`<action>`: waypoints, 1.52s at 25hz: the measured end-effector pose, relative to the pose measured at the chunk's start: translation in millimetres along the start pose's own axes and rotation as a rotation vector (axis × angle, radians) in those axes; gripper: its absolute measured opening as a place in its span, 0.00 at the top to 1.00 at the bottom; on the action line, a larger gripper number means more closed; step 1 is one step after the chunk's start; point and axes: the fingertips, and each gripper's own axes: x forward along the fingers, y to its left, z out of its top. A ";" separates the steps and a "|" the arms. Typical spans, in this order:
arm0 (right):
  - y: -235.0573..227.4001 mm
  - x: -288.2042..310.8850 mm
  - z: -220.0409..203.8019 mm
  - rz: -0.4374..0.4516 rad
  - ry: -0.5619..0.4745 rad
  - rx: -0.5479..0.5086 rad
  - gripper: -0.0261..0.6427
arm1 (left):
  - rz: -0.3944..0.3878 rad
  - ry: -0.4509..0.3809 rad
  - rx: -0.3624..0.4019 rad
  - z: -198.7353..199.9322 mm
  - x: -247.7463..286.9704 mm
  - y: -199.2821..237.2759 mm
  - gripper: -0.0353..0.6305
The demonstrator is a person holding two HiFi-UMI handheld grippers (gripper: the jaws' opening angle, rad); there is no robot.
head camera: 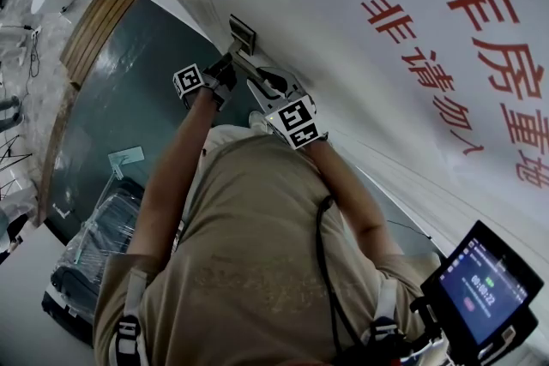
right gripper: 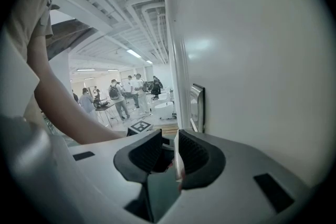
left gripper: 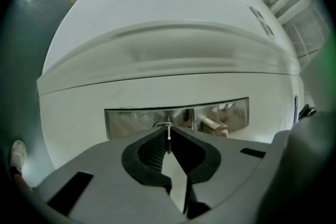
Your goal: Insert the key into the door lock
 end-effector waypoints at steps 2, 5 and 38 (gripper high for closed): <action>2.6 1.7 2.0 0.008 -0.002 -0.007 0.81 | -0.012 -0.032 -0.037 -0.8 -1.1 0.2 0.89; 4.7 4.3 1.5 0.016 0.003 -0.014 0.81 | 0.002 -0.020 0.000 -0.7 -1.3 0.3 0.89; 8.4 21.4 1.8 0.041 0.047 -0.038 0.81 | -0.030 -0.091 0.006 2.6 3.7 5.0 0.89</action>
